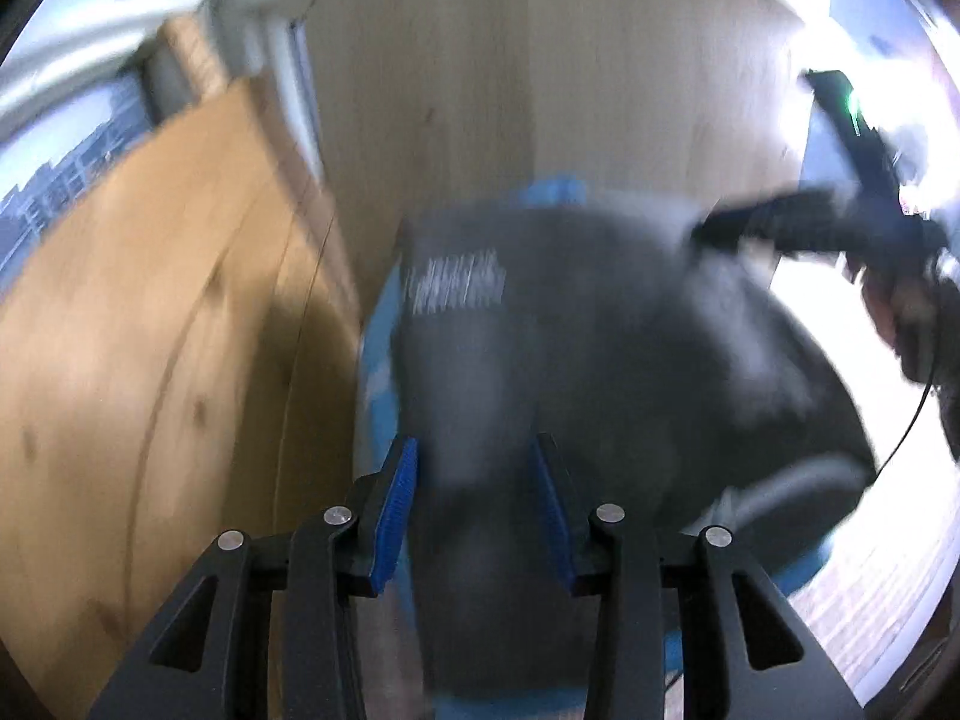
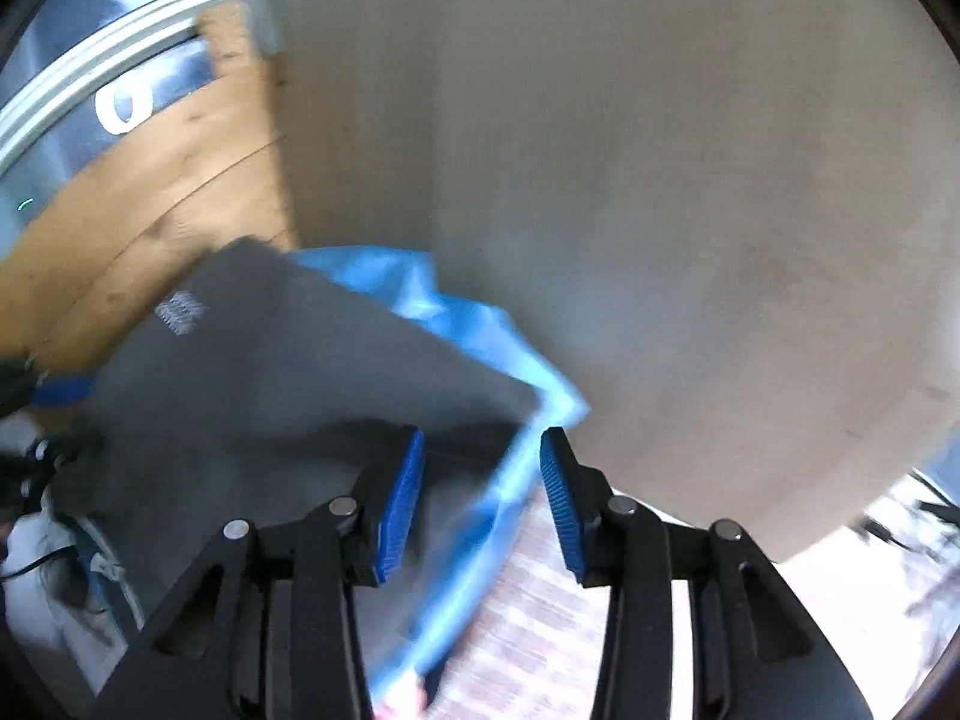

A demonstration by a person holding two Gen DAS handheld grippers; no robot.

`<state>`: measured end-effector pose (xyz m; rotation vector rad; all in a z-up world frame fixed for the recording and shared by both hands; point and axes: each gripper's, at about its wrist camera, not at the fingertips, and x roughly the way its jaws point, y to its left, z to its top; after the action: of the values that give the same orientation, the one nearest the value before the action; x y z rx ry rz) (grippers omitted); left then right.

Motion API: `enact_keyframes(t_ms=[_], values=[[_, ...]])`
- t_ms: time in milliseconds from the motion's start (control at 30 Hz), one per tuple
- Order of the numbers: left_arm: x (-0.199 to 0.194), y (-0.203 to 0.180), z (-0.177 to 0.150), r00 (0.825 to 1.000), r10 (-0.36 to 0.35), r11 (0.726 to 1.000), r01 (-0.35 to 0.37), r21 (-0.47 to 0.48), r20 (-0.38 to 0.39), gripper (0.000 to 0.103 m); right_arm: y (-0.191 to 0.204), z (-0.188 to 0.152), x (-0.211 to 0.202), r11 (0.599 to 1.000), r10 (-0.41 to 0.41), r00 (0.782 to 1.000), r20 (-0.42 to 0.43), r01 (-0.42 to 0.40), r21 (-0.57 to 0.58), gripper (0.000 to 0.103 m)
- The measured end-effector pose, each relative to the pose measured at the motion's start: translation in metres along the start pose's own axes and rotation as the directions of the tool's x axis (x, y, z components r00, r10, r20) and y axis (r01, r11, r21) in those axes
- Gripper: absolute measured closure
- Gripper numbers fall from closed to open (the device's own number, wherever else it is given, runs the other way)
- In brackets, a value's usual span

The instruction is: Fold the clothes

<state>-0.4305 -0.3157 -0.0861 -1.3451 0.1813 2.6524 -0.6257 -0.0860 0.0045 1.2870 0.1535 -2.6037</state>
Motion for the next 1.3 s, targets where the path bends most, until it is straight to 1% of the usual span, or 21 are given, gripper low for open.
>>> enact_keyframes(t_ms=[67, 133, 167, 233, 267, 333, 367, 433, 500, 533, 600, 633, 667, 700, 733, 800, 900, 967, 1067, 1167, 1300], values=[[-0.011, 0.006, -0.016, 1.0, 0.028, 0.999, -0.028, -0.029, 0.01, 0.066, 0.012, -0.013, -0.03, 0.999, 0.051, 0.998, 0.048, -0.052, 0.005, 0.063], [-0.03, 0.008, -0.024, 0.998, 0.012, 0.998, -0.009, -0.054, 0.068, 0.066, 0.031, -0.03, -0.062, 0.995, 0.1, 0.989, 0.108, -0.099, -0.01, 0.062], [-0.04, 0.008, -0.028, 0.995, 0.003, 0.998, 0.003, -0.066, 0.097, 0.066, 0.045, -0.042, -0.07, 0.994, 0.113, 0.986, 0.119, -0.111, -0.019, 0.057], [-0.045, 0.005, -0.034, 0.993, -0.011, 0.999, 0.017, -0.048, 0.116, 0.065, 0.073, -0.065, -0.086, 0.99, 0.14, 0.981, 0.137, -0.136, -0.036, 0.055], [-0.039, 0.001, -0.037, 0.995, -0.005, 1.0, 0.008, -0.029, 0.098, 0.065, 0.083, -0.073, -0.081, 0.987, 0.162, 0.981, 0.107, -0.159, -0.033, 0.055], [-0.027, 0.002, -0.046, 0.999, 0.002, 0.999, -0.001, -0.034, 0.047, 0.065, 0.097, -0.092, -0.071, 0.979, 0.204, 0.979, 0.031, -0.203, -0.022, 0.055], [-0.02, 0.003, -0.05, 1.0, 0.006, 0.999, -0.005, -0.039, 0.022, 0.065, 0.103, -0.105, -0.067, 0.979, 0.205, 0.979, -0.015, -0.205, -0.015, 0.055], [-0.028, 0.009, -0.058, 1.0, 0.011, 0.996, -0.009, -0.087, 0.023, 0.065, 0.109, -0.13, -0.072, 0.984, 0.18, 0.982, -0.06, -0.18, 0.006, 0.055], [-0.047, 0.013, -0.068, 0.998, 0.023, 0.989, -0.015, -0.144, 0.05, 0.065, 0.103, -0.157, -0.102, 0.983, 0.18, 0.983, -0.039, -0.178, 0.049, 0.055], [-0.059, 0.009, -0.072, 0.997, 0.013, 0.988, -0.002, -0.151, 0.074, 0.064, 0.102, -0.165, -0.115, 0.983, 0.17, 0.985, -0.023, -0.168, 0.075, 0.054], [-0.084, -0.002, -0.08, 0.992, -0.011, 0.987, 0.031, -0.157, 0.124, 0.054, 0.1, -0.181, -0.142, 0.981, 0.146, 0.989, 0.008, -0.146, 0.127, 0.043], [-0.096, -0.007, -0.085, 0.989, -0.023, 0.986, 0.047, -0.159, 0.149, 0.047, 0.101, -0.185, -0.147, 0.983, 0.119, 0.993, 0.013, -0.12, 0.142, 0.037], [-0.109, -0.019, -0.092, 0.984, -0.019, 0.988, 0.045, -0.145, 0.174, 0.041, 0.103, -0.188, -0.152, 0.983, 0.091, 0.996, 0.017, -0.093, 0.158, 0.036], [-0.111, -0.027, -0.096, 0.983, -0.021, 0.989, 0.046, -0.138, 0.182, 0.038, 0.104, -0.191, -0.157, 0.983, 0.064, 0.998, 0.02, -0.066, 0.173, 0.036], [-0.111, -0.034, -0.1, 0.982, -0.024, 0.99, 0.049, -0.133, 0.185, 0.038, 0.104, -0.191, -0.16, 0.981, 0.036, 0.999, 0.012, -0.037, 0.191, 0.036], [-0.115, -0.05, -0.111, 0.986, -0.061, 0.987, 0.082, -0.138, 0.153, 0.035, 0.104, -0.192, -0.164, 0.974, -0.018, 1.0, -0.005, 0.019, 0.226, 0.036], [-0.119, -0.071, -0.124, 0.99, -0.099, 0.985, 0.112, -0.13, 0.101, 0.033, 0.103, -0.21, -0.169, 0.963, -0.051, 0.999, -0.017, 0.054, 0.264, 0.036], [-0.125, -0.085, -0.132, 0.993, -0.076, 0.99, 0.086, -0.11, 0.092, 0.029, 0.105, -0.216, -0.17, 0.962, -0.071, 0.997, -0.038, 0.079, 0.261, 0.036], [-0.144, -0.101, -0.147, 0.994, -0.053, 0.992, 0.064, -0.11, 0.099, 0.028, 0.109, -0.226, -0.179, 0.961, -0.11, 0.993, -0.051, 0.119, 0.25, 0.036], [-0.163, -0.114, -0.157, 0.994, -0.042, 0.99, 0.055, -0.132, 0.1, 0.028, 0.11, -0.235, -0.198, 0.962, -0.13, 0.991, -0.018, 0.131, 0.24, 0.036], [-0.182, -0.133, -0.161, 0.992, 0.014, 0.987, 0.006, -0.159, 0.127, 0.028, 0.107, -0.251, -0.232, 0.959, -0.18, 0.983, 0.027, 0.17, 0.227, 0.036]])
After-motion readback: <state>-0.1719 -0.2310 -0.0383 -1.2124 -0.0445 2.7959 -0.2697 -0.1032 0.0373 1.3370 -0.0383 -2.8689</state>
